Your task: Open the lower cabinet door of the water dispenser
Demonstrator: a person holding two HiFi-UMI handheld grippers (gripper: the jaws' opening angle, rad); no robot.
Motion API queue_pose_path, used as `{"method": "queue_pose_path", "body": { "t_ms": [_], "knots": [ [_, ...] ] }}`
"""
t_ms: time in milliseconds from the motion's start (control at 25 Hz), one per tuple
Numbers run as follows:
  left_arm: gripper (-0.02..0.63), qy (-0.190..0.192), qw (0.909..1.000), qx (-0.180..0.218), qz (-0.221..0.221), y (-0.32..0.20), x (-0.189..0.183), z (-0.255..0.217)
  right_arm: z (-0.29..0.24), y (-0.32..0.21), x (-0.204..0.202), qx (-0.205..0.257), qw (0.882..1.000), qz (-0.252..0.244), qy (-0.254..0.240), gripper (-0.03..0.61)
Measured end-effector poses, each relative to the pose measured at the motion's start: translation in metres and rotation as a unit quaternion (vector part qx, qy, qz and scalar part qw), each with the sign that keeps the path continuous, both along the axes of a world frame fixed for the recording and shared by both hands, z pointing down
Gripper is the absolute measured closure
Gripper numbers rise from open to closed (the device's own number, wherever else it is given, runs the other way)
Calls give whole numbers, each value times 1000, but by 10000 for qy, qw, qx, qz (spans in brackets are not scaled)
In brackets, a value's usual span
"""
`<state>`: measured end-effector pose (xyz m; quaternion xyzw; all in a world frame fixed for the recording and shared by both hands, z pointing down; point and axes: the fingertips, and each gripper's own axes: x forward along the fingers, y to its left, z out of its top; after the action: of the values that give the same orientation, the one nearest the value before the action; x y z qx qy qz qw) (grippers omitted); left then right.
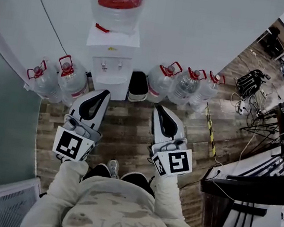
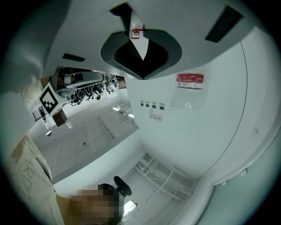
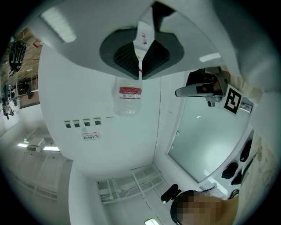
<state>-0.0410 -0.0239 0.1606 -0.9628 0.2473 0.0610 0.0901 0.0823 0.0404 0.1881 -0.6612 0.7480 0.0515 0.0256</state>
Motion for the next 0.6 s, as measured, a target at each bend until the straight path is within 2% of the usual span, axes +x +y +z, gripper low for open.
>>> {"method": "queue_pose_path", "body": {
  "t_ms": [600],
  "knots": [
    [615,-11,9995,-157,-271,-56,5,17,14,-58,15,-127,9998,-146,20,548]
  ]
}}
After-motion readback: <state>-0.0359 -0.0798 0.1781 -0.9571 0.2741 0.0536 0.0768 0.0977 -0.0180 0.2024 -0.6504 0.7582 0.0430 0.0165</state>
